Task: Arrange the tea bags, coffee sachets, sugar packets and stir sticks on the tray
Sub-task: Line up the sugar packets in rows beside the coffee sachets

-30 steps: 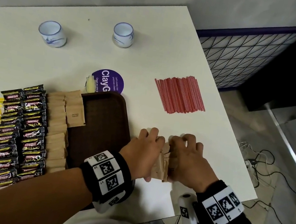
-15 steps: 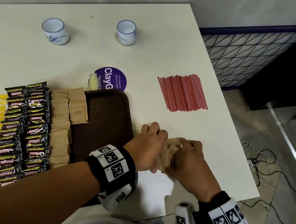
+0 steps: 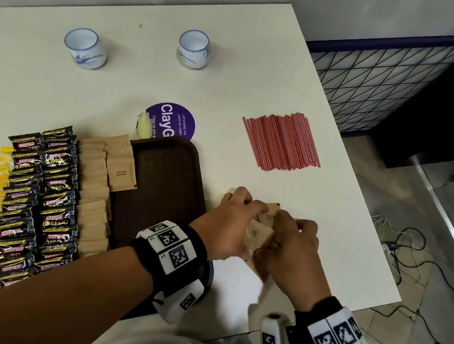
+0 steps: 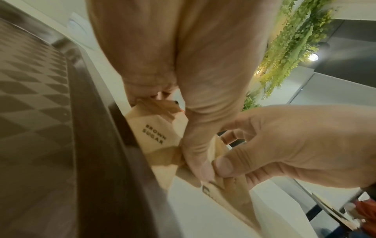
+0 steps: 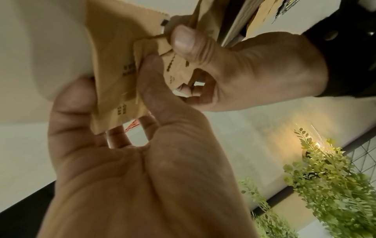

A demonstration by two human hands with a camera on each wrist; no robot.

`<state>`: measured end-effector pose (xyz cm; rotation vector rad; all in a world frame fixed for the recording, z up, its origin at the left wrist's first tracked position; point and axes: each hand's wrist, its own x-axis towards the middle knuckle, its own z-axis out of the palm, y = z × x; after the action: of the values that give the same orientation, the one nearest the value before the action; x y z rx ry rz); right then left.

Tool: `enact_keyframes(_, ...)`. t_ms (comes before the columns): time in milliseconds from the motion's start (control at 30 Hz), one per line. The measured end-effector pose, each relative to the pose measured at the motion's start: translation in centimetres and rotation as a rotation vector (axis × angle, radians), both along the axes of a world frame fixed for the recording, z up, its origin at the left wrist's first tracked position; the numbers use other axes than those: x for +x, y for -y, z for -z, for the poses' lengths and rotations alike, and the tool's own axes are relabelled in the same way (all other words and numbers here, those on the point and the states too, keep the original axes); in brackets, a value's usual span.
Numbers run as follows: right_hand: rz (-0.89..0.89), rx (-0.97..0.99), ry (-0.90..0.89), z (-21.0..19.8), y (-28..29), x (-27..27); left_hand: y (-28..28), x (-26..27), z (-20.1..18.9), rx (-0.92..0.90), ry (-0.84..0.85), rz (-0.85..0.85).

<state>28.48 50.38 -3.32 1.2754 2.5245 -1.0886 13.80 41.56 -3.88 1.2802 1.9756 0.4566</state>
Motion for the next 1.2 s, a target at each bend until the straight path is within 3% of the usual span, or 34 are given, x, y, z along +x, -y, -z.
enact_keyframes(133, 0.032, 0.017, -0.014, 0.2, -0.1, -0.1, 0.0, -1.2, -1.0, -0.015, 0.075, -0.001)
enact_keyframes(300, 0.021, 0.098, 0.061, 0.1, 0.3, -0.3, 0.5, -2.0, -2.1, -0.174, -0.335, 0.198)
enact_keyframes(400, 0.016, 0.089, 0.142, -0.3, 0.2, -0.4, 0.7, -1.3, -1.9, -0.17, -0.388, 0.239)
enact_keyframes(800, 0.0, -0.029, 0.045, -0.3, -0.2, -0.9, 0.2, -0.9, -0.2, -0.015, -0.102, 0.046)
enact_keyframes(1067, -0.017, -0.065, -0.013, -0.7, -0.3, -1.0, -1.0, -1.1, -0.7, -0.158, 0.009, 0.01)
enact_keyframes(1200, -0.003, -0.081, -0.037, -0.6, -0.3, -1.2, -1.2, -0.6, -0.4, -0.158, -0.012, -0.008)
